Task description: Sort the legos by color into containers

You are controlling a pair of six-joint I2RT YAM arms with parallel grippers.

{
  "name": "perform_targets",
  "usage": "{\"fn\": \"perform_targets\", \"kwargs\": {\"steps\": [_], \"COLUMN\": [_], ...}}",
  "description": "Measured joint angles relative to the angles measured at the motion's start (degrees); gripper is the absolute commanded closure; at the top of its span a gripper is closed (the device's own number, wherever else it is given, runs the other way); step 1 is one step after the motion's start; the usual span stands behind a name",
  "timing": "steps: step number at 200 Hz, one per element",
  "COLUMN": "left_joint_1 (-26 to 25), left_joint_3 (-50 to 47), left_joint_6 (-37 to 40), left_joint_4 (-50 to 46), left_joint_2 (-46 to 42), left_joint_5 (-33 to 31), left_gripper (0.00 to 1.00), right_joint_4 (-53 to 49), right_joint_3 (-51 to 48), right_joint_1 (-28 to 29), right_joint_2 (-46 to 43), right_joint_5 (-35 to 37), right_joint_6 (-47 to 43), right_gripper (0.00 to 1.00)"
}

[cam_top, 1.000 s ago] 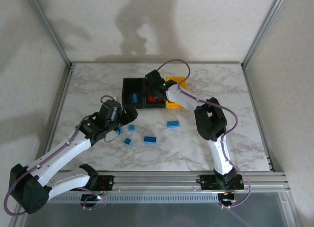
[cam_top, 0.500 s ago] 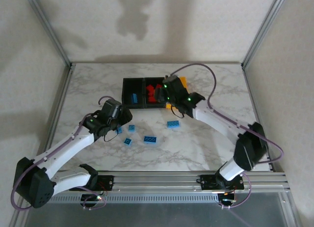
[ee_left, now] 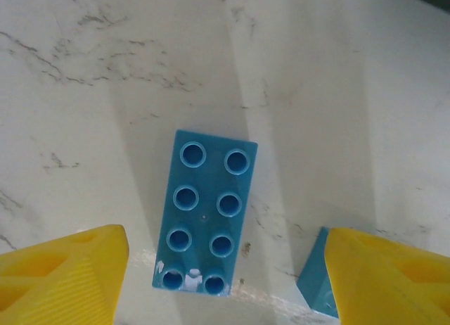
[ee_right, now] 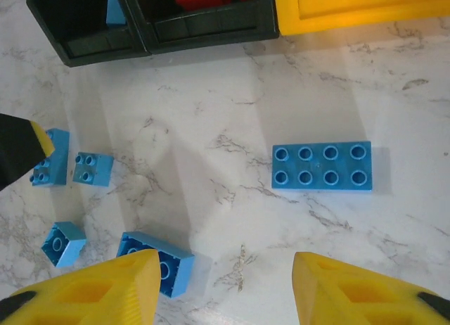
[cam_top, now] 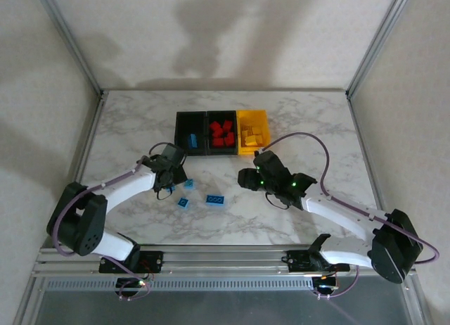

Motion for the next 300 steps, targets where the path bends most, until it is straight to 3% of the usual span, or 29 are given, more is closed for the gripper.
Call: {"fn": "perform_targets", "kwargs": {"steps": [83,148,212,300], "left_joint_1": [0.02,0.07,0.04,0.39], "left_joint_3": [-0.44,0.87,14.86,41.75], "left_joint_6": [1.62,2.1,3.85,9.25], "left_joint_4": [1.99,0.24,-2.99,-7.13], "left_joint_2": [3.74,1.88,2.34,26.21], "left_joint_5": [-1.03,-1.05,-1.07,-4.31], "left_gripper": [0.76,0.78,0.79,0.79], "right_joint_4": [1.95,4.63,6.95,7.39], "right_joint_3": [1.97,1.97,1.97,1.95], "right_joint_1": [0.33,2.91,4.24,5.42], "right_joint_2": [2.14,2.36,2.36,-0.7], "right_joint_5": [-0.92,-5.42,-7.56,-6.93], "right_joint_6": [0.48,0.22,0.0,1.53], "right_gripper": [0.49,0.49,0.49,0.5]}}
